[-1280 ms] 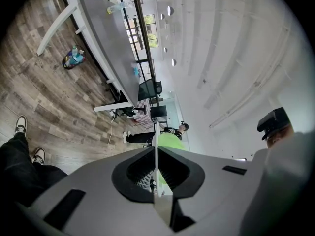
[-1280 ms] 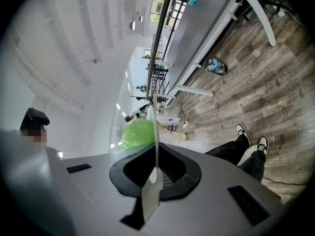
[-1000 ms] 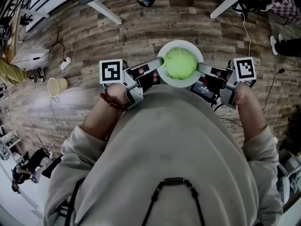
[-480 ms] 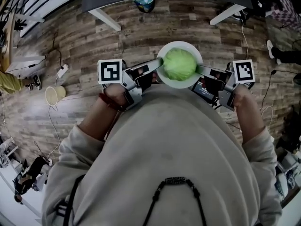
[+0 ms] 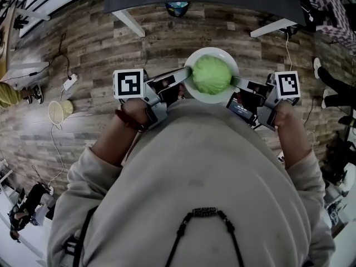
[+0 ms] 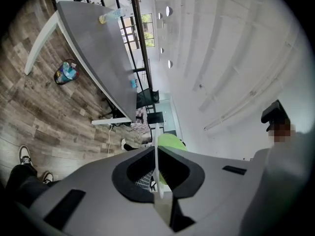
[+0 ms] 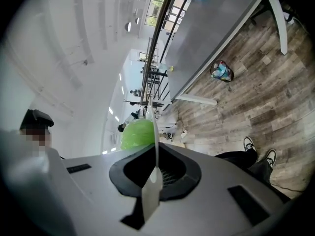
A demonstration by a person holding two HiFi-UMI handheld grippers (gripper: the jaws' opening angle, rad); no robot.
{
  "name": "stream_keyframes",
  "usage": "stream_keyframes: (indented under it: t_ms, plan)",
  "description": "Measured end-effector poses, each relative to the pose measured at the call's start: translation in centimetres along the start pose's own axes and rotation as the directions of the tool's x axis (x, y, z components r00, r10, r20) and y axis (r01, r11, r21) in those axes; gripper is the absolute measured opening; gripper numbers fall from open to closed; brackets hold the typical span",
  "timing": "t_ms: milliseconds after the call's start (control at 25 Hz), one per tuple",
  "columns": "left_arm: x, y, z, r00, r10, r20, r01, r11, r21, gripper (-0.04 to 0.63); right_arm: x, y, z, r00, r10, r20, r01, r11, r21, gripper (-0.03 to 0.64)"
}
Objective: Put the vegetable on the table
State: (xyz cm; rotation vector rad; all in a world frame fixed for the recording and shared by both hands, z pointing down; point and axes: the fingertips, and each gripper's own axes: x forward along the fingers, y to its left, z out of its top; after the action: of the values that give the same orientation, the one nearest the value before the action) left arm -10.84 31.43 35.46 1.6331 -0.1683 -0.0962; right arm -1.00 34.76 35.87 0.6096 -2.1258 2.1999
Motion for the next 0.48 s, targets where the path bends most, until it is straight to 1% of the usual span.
stream_keyframes:
  t_ms: [120, 240, 400, 480]
  plan:
    - [-1.5, 0.3, 0.9, 1.0, -0.008, 0.024, 0.008, 1.0, -0.012, 0.02, 1.6, 0.7, 0.6, 1.0, -0.018, -0.019, 0.018, 1.0, -0.018, 0.025]
    - [-2.6, 0.7, 1.4, 0.999, -0.012, 0.04, 0.012, 1.0, -0.022, 0.02, 2.8, 1.0, 0.8, 0.999, -0.028, -0.035, 0.028, 0.999, -0.016, 0.025]
    - [-3.5, 0.7, 2.4, 0.998, -0.028, 0.058, 0.029, 1.0, -0.01, 0.02, 4.0, 1.3, 1.3, 0.998, -0.041, -0.053, 0.04, 0.999, -0.008, 0.025]
    - [-3.8, 1.2, 2.4, 0.997, -0.003, 0.073, 0.004, 1.0, -0.01, 0.02, 4.1, 1.2, 1.4, 0.997, -0.043, -0.069, 0.042, 0.999, -0.009, 0.025]
